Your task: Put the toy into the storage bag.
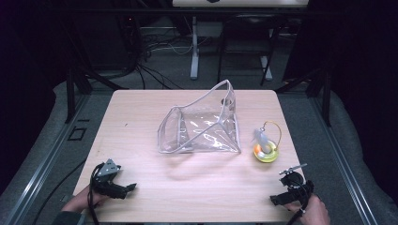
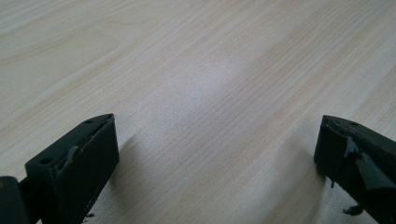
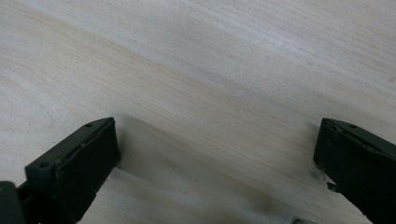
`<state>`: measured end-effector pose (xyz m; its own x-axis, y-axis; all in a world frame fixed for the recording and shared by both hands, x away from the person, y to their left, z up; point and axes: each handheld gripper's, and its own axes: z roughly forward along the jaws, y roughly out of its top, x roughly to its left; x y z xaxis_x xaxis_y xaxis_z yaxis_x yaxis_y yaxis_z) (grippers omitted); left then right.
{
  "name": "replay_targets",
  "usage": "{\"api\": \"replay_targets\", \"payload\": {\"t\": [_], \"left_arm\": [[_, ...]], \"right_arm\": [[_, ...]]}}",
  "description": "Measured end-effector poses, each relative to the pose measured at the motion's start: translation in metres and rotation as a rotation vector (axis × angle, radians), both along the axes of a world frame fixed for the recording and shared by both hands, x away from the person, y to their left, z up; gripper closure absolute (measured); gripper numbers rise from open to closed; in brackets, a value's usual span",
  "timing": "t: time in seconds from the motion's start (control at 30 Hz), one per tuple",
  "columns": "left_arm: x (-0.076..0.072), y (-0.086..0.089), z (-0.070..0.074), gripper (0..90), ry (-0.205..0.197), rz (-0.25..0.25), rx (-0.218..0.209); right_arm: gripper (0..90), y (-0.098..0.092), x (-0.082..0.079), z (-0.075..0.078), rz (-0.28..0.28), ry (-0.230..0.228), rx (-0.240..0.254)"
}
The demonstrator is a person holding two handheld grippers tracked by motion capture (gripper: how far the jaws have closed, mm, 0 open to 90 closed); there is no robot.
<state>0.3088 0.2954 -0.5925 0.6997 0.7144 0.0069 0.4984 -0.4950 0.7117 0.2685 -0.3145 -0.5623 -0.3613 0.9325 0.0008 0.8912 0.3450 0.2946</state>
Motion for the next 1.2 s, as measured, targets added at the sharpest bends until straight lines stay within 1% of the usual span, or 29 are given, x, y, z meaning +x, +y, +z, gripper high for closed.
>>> {"api": "replay_targets", "payload": {"t": [0.13,0.17,0.2,0.23,0.33,0.37,0.4,0.43,0.47,0.5,0.57,0.63,0.67,0.7,0.73,0.8,0.83,0.87,0.9,0.93,1.03,1.1,1.13,1.17,1.2], "left_arm": [[0.0,0.0,0.0,0.1,0.0,0.0,0.0],[0.0,0.0,0.0,0.1,0.0,0.001,-0.001],[0.0,0.0,0.0,0.1,0.001,0.002,-0.002],[0.0,0.0,0.0,0.1,0.0,0.0,0.0],[0.0,0.0,0.0,0.2,0.0,0.001,0.0],[0.0,0.0,0.0,0.2,0.0,0.001,0.0],[0.0,0.0,0.0,0.2,0.0,0.0,0.0],[0.0,0.0,0.0,0.2,0.0,0.0,0.0],[0.0,0.0,0.0,0.2,0.0,0.0,0.001],[0.0,0.0,0.0,0.2,0.0,0.0,0.0],[0.0,0.0,0.0,0.2,0.0,0.0,0.0],[0.0,0.0,0.0,0.2,0.0,0.0,0.0],[0.0,0.0,0.0,0.2,0.0,0.0,0.0],[-0.001,0.0,0.0,0.2,0.0,0.004,-0.002],[-0.001,0.0,0.0,0.2,0.0,0.004,-0.002],[-0.001,0.0,0.0,0.2,0.0,0.004,-0.002],[-0.001,0.0,0.0,0.2,0.0,0.004,-0.002],[-0.001,0.0,0.0,0.2,0.0,0.004,-0.002],[-0.001,0.0,0.0,0.2,0.0,0.004,-0.002],[-0.001,0.0,0.0,0.2,0.0,0.004,-0.002],[-0.001,0.0,0.0,0.2,-0.001,0.004,-0.001],[-0.001,0.0,0.0,0.2,0.001,0.006,-0.004],[-0.001,0.0,0.0,0.2,0.001,0.006,-0.004],[-0.001,0.0,0.0,0.2,0.0,0.005,-0.002],[-0.001,0.0,0.0,0.2,0.0,0.005,-0.002]], "right_arm": [[0.0,0.0,0.001,0.0,-0.009,0.009,-0.004],[0.0,0.0,0.002,0.0,-0.003,0.012,-0.005],[0.0,0.001,0.001,-0.002,-0.026,-0.012,0.004],[0.0,0.0,0.003,0.0,-0.006,0.013,-0.009],[0.0,0.0,0.005,0.002,0.002,0.042,-0.033],[0.0,0.001,0.006,0.003,0.022,0.065,-0.05],[0.0,0.001,0.007,0.002,0.036,0.09,-0.028],[0.0,0.001,0.008,0.003,0.043,0.106,-0.053],[0.0,0.0,0.009,0.004,0.041,0.114,-0.054],[0.0,-0.001,0.009,0.005,0.036,0.107,-0.033],[0.0,-0.002,0.009,0.01,0.022,0.102,-0.043],[0.0,-0.002,0.009,0.013,0.009,0.099,-0.006],[0.0,-0.002,0.009,0.013,0.009,0.099,-0.006],[0.0,-0.002,0.01,0.019,0.002,0.086,-0.016],[0.0,-0.002,0.01,0.022,0.003,0.083,-0.012],[0.0,0.0,0.011,0.027,0.01,0.067,-0.025],[0.0,0.001,0.012,0.031,0.015,0.072,-0.026],[0.0,0.002,0.011,0.032,-0.001,0.056,-0.005],[0.0,0.003,0.013,0.037,0.011,0.081,-0.009],[0.0,0.003,0.015,0.04,0.019,0.068,-0.017],[0.0,0.007,0.018,0.051,0.037,0.073,-0.001],[0.0,0.009,0.021,0.059,0.048,0.062,0.0],[0.0,0.01,0.022,0.062,0.054,0.057,-0.005],[0.0,0.01,0.023,0.064,0.061,0.063,0.0],[0.0,0.01,0.023,0.064,0.061,0.063,0.0]]}}
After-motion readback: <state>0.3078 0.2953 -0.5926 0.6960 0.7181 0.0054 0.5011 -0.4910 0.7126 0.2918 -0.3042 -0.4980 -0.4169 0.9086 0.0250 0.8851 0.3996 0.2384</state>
